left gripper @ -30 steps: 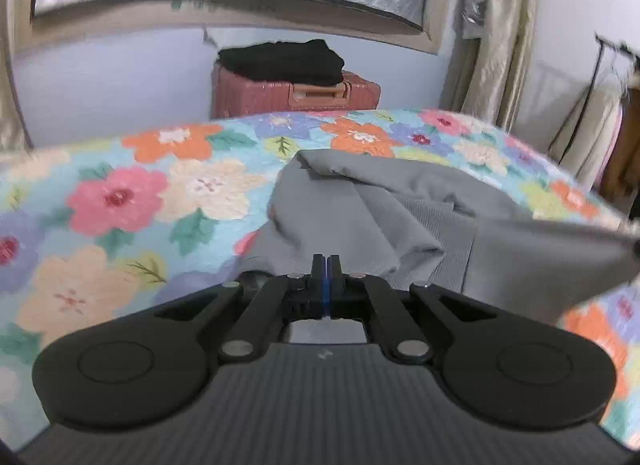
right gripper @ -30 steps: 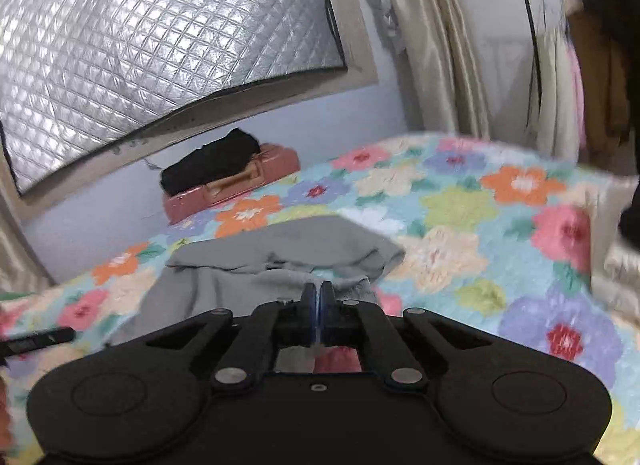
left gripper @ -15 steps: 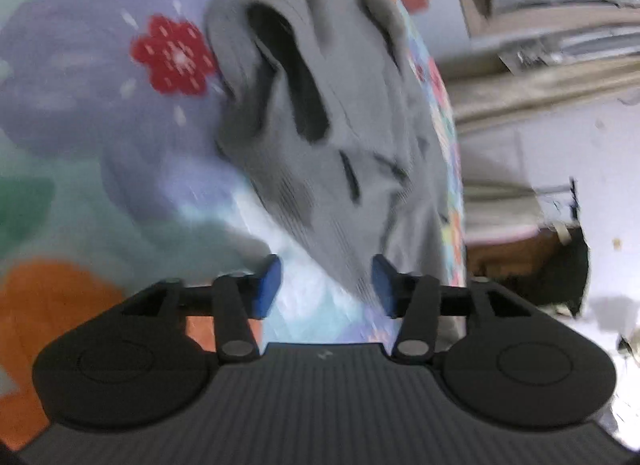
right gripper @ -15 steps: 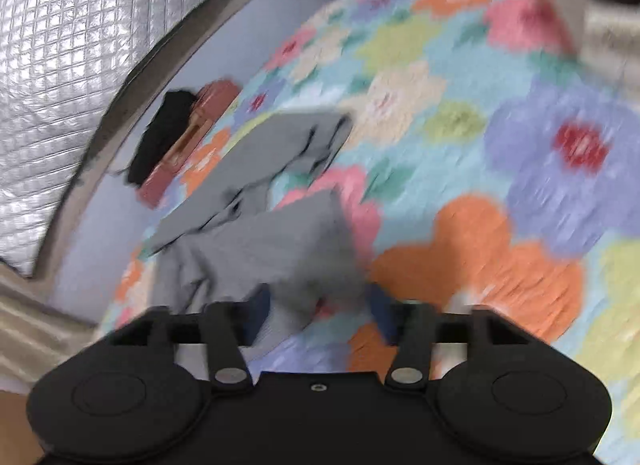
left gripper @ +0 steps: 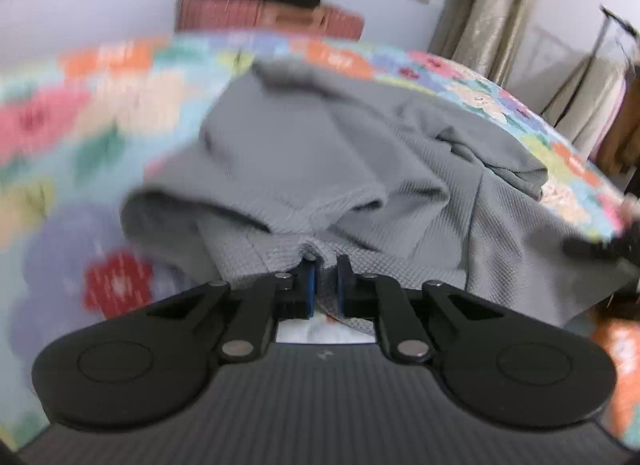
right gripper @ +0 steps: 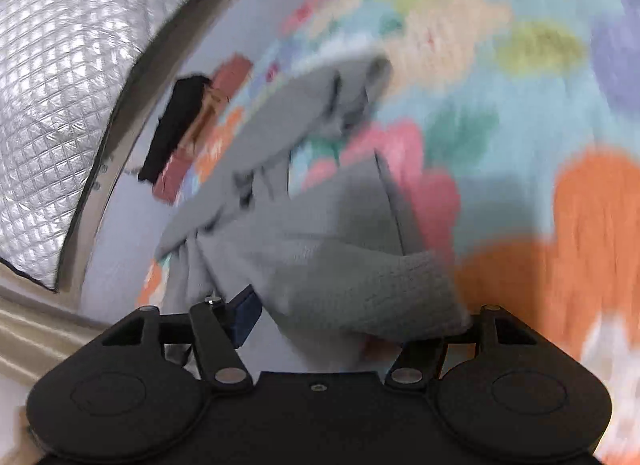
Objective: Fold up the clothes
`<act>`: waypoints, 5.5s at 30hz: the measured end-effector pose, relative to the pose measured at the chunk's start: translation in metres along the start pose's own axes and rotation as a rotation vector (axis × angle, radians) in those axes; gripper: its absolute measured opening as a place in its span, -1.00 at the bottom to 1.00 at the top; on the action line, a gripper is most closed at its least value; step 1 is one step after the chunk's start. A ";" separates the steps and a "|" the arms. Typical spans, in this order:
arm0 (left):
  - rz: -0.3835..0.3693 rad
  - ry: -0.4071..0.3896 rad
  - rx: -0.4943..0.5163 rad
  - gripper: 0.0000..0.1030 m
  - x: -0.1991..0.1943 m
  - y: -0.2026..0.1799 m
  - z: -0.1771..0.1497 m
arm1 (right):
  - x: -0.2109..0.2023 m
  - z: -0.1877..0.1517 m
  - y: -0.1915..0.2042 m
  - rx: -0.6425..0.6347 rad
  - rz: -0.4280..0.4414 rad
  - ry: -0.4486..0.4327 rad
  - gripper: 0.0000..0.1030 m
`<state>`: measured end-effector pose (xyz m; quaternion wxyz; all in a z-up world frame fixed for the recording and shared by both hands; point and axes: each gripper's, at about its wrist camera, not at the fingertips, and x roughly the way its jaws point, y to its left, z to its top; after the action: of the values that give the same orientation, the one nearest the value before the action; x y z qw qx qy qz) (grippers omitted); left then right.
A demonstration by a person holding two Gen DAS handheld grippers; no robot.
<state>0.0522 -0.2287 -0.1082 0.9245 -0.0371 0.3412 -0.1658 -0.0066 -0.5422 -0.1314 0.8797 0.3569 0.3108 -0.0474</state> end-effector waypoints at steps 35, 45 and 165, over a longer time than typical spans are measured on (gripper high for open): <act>-0.177 -0.003 0.414 -0.11 -0.141 -0.094 -0.056 | -0.127 0.035 -0.018 -0.428 -0.787 -0.085 -0.22; -0.134 0.079 0.695 0.03 -0.064 -0.160 -0.030 | -0.104 0.017 0.003 -0.111 0.043 0.056 -0.14; 0.072 0.183 -0.164 -0.79 -0.141 0.131 -0.036 | -0.092 -0.206 0.149 -1.007 -0.153 0.257 -0.60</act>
<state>-0.0352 -0.0571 -0.0724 0.8887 -0.0847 0.4377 -0.1067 -0.1403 -0.3093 -0.1021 0.8910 -0.1308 0.4258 0.0877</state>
